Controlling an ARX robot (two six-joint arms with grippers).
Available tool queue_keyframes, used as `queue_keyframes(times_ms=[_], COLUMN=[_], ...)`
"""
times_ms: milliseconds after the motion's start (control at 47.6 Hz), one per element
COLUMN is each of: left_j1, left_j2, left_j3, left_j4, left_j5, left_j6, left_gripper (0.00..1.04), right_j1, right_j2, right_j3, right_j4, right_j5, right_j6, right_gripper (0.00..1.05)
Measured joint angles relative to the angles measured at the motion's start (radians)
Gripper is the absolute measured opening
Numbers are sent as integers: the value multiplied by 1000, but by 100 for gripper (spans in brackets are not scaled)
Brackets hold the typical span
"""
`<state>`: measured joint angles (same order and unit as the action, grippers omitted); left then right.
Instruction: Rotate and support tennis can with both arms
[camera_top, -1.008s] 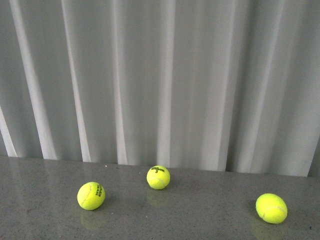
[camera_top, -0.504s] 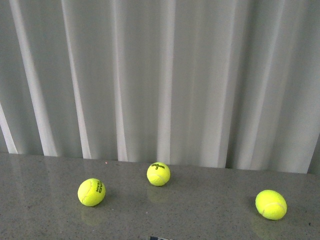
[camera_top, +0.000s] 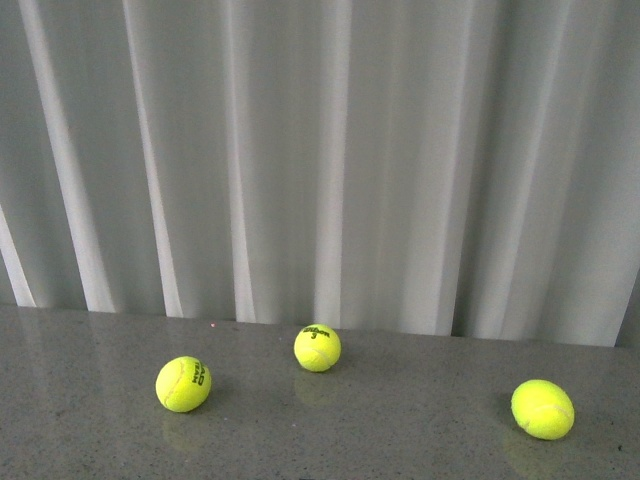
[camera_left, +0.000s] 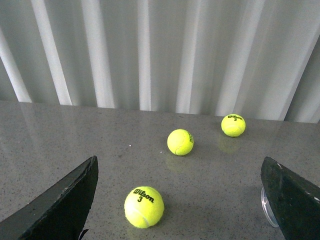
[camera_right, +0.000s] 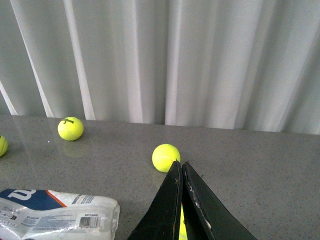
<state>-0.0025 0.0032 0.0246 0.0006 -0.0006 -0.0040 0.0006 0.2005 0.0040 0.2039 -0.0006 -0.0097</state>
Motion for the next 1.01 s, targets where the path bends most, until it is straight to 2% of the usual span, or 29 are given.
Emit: queue_keyframes(times_ms=[105,210,504,777,945,1008], left_j1=[0,0,0,0,0,0], left_j2=[0,0,-1,-1,-1,-1], left_j3=[0,0,0,0,0,0], left_j4=[0,0,0,0,0,0], left_j5=[0,0,0,0,0,0], left_j6=[0,0,0,0,0,0], left_gripper=[98,98,98,98,98,98], right_j1=[0,0,0,0,0,0], right_j2=[-23,-157,-195,-195,-195,-195], right_j3=[0,1,1,1,1,1], right_j4=[-23,-191,-203,-203,-203,-203], right_j5=[0,-1,-1,-1,-1,-1], right_j6=[0,0,-1,0,0,0], right_gripper=[3,3,5,68,96,100])
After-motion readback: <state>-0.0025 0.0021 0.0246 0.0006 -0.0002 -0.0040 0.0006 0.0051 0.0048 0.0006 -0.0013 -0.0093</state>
